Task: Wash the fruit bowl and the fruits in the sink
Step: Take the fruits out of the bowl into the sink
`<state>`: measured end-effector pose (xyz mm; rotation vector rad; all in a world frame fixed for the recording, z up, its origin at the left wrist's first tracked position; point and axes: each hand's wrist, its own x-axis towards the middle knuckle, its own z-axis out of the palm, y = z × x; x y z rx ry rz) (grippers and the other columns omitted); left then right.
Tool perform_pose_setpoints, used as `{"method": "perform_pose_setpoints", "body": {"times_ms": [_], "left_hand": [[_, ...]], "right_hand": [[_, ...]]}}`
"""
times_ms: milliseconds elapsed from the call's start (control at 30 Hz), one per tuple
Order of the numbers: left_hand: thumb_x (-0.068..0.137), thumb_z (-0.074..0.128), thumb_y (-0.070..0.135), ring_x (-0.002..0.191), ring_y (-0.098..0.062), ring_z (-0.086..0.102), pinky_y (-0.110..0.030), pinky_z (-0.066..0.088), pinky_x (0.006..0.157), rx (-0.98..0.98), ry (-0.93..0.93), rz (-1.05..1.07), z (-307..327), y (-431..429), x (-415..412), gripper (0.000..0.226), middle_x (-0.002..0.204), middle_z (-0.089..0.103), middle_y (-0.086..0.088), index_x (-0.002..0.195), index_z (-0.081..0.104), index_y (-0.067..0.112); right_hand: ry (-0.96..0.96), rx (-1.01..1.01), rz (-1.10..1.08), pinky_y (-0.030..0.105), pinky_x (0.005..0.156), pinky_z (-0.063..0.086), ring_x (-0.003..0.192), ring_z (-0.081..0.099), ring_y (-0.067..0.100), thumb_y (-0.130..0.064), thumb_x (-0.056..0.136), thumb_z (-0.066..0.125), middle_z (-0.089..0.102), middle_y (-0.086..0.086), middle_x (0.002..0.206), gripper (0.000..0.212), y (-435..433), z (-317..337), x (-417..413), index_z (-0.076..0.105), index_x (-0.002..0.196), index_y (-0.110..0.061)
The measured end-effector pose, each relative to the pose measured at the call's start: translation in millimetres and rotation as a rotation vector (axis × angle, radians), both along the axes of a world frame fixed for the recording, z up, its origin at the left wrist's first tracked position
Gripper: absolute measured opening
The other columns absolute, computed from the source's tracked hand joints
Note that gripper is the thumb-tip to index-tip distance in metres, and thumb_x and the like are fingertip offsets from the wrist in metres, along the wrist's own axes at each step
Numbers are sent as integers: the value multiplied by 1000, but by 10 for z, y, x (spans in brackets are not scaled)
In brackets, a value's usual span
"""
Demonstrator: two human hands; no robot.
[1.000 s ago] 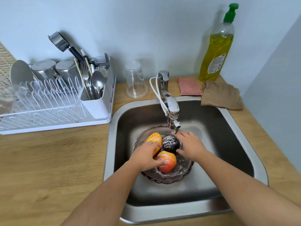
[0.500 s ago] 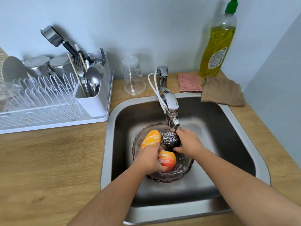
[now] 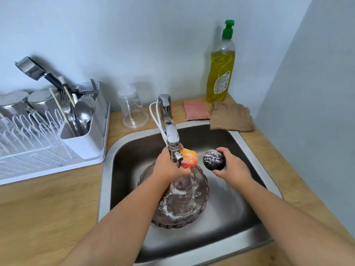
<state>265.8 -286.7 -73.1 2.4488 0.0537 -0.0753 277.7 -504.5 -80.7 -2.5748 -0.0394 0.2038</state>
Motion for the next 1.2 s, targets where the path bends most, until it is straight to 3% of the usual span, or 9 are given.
{"method": "perform_pose_setpoints", "body": {"times_ms": [133, 267, 400, 633, 767, 867, 1000, 1133, 1200], "left_hand": [[58, 76, 43, 103, -17, 51, -24, 35, 79, 163, -100, -80, -100, -315, 351, 71, 112, 51, 5, 120, 46, 26], [68, 75, 37, 114, -22, 49, -35, 42, 91, 273, -77, -141, -214, -515, 586, 67, 124, 52, 1, 127, 45, 23], [71, 74, 37, 116, -25, 48, -40, 42, 92, 397, -16, -172, -374, -557, 756, 65, 127, 54, 0, 127, 44, 25], [72, 76, 43, 119, -25, 45, -41, 37, 93, 355, 35, -176, -566, -564, 841, 67, 128, 57, 2, 130, 44, 29], [71, 77, 44, 125, -25, 44, -43, 37, 98, 374, 39, -188, -454, -506, 800, 79, 135, 53, 1, 138, 39, 27], [73, 77, 41, 127, -23, 44, -36, 34, 100, 353, 25, -174, -345, -346, 708, 78, 140, 50, 1, 140, 39, 25], [71, 73, 47, 121, -25, 49, -38, 40, 103, 323, 59, -84, -225, 42, 504, 72, 135, 52, -2, 135, 43, 30], [75, 75, 37, 113, -25, 55, -40, 47, 93, 285, 109, 60, -111, 415, 171, 59, 118, 56, -3, 128, 52, 22], [77, 75, 38, 113, -23, 54, -37, 48, 93, 280, 161, 98, -138, 590, -11, 63, 122, 53, -3, 131, 47, 23]], "right_hand": [[29, 3, -57, 35, 82, 53, 104, 63, 25, -28, 72, 76, 64, -2, 121, 71, -97, -108, 0, 38, 131, -33], [67, -36, -54, 39, 83, 54, 107, 61, 25, -27, 74, 75, 60, -2, 127, 71, -72, -256, 55, 36, 133, -32], [111, -83, -65, 39, 82, 53, 110, 59, 26, -22, 78, 72, 56, -2, 132, 69, -38, -389, 113, 34, 134, -31], [175, -110, -61, 38, 84, 49, 115, 57, 29, -20, 79, 71, 51, 0, 138, 71, -51, -514, 135, 32, 137, -28], [203, -163, -36, 37, 93, 50, 121, 54, 26, -19, 80, 72, 17, -9, 159, 85, -39, -407, 144, 21, 148, -24], [178, -239, 14, 35, 89, 51, 120, 54, 23, -15, 81, 68, 0, -15, 161, 87, -19, -243, 145, 16, 151, -24], [58, -217, 38, 34, 88, 49, 124, 50, 20, -11, 85, 60, 9, -15, 160, 72, 94, -28, 110, 26, 147, -27], [-25, -159, 106, 35, 92, 46, 121, 53, 20, -23, 87, 60, 47, -5, 143, 57, 441, 75, -40, 37, 139, -28], [-1, -153, 181, 36, 91, 46, 116, 56, 24, -29, 86, 61, 57, -2, 131, 54, 670, 25, -143, 40, 136, -29]]}}
